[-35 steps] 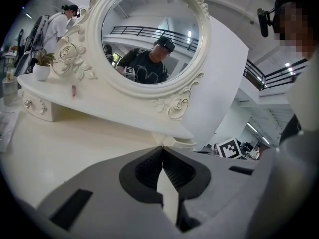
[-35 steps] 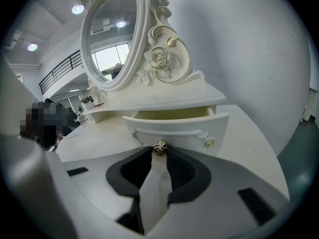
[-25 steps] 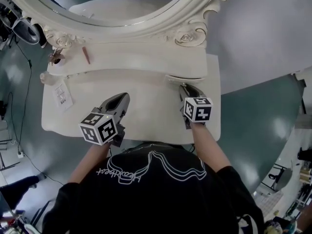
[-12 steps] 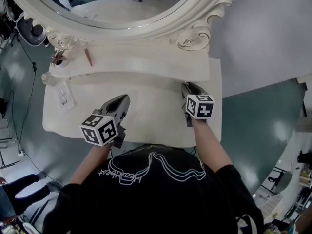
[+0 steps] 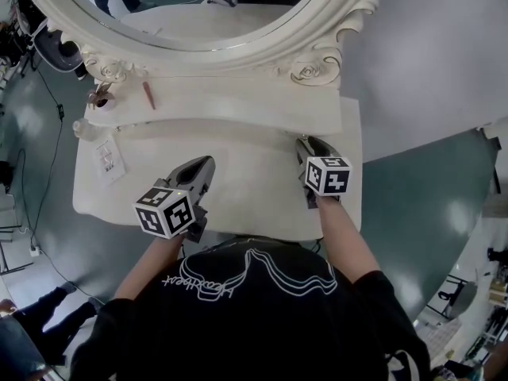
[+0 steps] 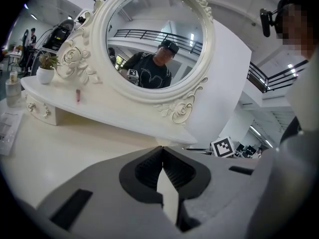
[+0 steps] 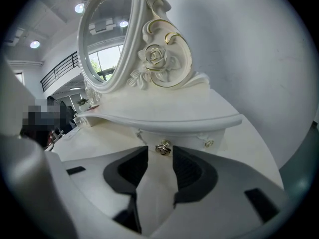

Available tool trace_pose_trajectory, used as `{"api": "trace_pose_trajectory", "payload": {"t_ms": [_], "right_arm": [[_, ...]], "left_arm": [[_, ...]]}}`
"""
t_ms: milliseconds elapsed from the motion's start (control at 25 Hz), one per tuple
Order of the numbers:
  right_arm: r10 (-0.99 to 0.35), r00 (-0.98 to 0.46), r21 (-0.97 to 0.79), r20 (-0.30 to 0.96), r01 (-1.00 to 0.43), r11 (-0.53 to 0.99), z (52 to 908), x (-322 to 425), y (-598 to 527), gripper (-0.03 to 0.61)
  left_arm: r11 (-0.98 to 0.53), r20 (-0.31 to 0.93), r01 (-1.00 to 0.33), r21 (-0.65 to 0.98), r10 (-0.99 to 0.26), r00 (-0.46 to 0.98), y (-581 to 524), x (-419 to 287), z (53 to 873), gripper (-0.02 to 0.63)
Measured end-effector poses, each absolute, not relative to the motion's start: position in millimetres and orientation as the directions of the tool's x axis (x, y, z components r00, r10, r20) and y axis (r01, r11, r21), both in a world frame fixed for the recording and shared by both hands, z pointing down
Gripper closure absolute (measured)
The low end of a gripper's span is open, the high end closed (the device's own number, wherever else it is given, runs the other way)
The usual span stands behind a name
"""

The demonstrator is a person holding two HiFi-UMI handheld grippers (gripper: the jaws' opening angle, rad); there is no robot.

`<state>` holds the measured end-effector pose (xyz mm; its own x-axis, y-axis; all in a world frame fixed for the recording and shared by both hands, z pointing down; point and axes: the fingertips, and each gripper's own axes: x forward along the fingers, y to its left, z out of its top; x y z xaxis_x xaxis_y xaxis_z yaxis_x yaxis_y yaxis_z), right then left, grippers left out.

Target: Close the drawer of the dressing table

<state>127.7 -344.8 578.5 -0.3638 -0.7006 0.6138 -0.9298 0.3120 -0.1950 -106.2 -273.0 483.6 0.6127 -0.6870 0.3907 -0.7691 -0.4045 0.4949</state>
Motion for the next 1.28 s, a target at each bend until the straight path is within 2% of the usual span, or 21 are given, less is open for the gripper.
{"api": "trace_pose_trajectory", "payload": {"t_ms": [80, 320, 520, 720, 760, 960, 1280], "right_arm": [[-0.7, -0.375, -0.197, 0.608, -0.925, 0.325, 573, 127, -338, 0.403], [-0.721, -0.426, -0.207, 0.546, -0.903, 0.377, 534, 123, -309, 0.396], [-0.751, -0.48, -0.256, 0.453, -0.877, 0.406, 492, 116, -280, 0.44], [-0.77, -0.531, -0.301, 0.353, -0.844, 0.444, 457, 108, -247, 0.566], [-0.77, -0.539, -0.312, 0.342, -0.838, 0.448, 454, 107, -241, 0.574], [-0.752, -0.599, -0.357, 0.276, -0.79, 0.498, 435, 98, -210, 0.575], [-0.724, -0.648, -0.321, 0.237, -0.756, 0.571, 419, 82, -173, 0.575]], "left_arm": [[-0.41, 0.388, -0.765, 0.496, -0.684, 0.618, -269, -104, 482, 0.609], [-0.447, 0.369, -0.749, 0.488, -0.672, 0.642, -255, -97, 472, 0.61], [-0.489, 0.346, -0.73, 0.478, -0.659, 0.668, -240, -88, 458, 0.61], [-0.539, 0.307, -0.699, 0.47, -0.642, 0.702, -223, -74, 441, 0.609], [-0.55, 0.3, -0.694, 0.465, -0.64, 0.707, -220, -71, 437, 0.61], [-0.593, 0.269, -0.669, 0.447, -0.624, 0.733, -203, -64, 419, 0.609], [-0.622, 0.247, -0.652, 0.433, -0.614, 0.75, -181, -58, 408, 0.609]]}}
